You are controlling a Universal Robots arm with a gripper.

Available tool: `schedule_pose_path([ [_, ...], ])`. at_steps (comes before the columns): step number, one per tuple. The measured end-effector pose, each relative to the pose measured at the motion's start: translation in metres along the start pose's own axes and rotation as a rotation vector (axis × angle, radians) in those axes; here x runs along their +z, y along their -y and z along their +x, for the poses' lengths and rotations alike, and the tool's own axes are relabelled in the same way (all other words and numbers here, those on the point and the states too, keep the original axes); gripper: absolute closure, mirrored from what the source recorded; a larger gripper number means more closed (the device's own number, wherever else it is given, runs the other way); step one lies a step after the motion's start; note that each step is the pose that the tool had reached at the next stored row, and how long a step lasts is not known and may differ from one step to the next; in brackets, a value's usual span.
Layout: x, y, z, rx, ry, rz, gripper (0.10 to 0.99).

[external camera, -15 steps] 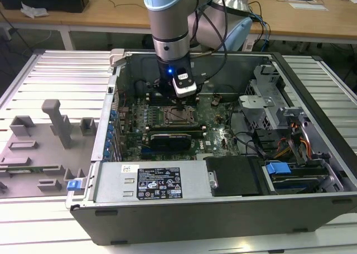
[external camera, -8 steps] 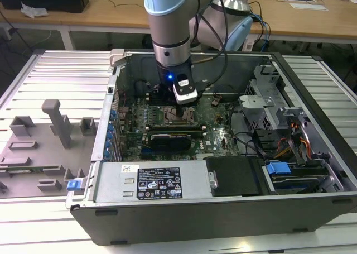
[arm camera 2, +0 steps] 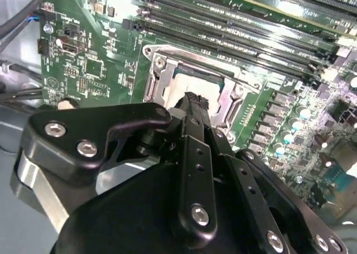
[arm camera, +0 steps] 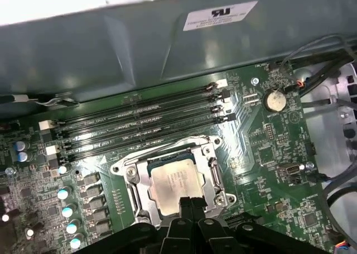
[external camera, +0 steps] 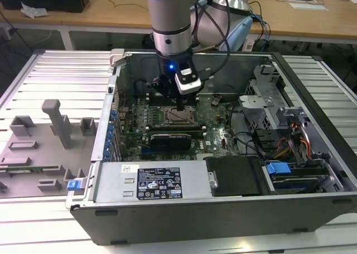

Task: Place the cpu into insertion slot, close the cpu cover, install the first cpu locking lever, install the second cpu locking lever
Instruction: 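Install the first cpu locking lever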

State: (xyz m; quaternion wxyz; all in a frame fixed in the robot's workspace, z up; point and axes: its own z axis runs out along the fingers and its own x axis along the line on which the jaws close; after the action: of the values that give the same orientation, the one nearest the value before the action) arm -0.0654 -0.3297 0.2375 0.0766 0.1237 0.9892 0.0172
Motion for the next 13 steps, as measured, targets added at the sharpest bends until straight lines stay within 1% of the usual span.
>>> schedule_pose_path([
  [2, 0.0001, -0.0003, -0.0011, 0.000, -0.0006, 0.001, 0.980],
  [4, 0.0007, -0.0013, -0.0050, 0.000, -0.0064, 0.004, 0.980],
  [5, 0.0007, -0.0013, -0.0054, 0.000, -0.0074, 0.005, 0.980],
  [9, 0.0007, -0.0014, -0.0054, 0.000, -0.0078, 0.005, 0.980],
  [10, 0.0009, -0.0015, -0.0055, -0.001, -0.0132, 0.006, 0.980],
  [11, 0.0010, -0.0015, -0.0056, 0.000, -0.0249, 0.009, 0.980],
  [12, 0.0010, -0.0014, -0.0057, 0.000, -0.0410, 0.013, 0.980],
  [13, 0.0010, -0.0014, -0.0057, 0.000, -0.0446, 0.014, 0.980],
])
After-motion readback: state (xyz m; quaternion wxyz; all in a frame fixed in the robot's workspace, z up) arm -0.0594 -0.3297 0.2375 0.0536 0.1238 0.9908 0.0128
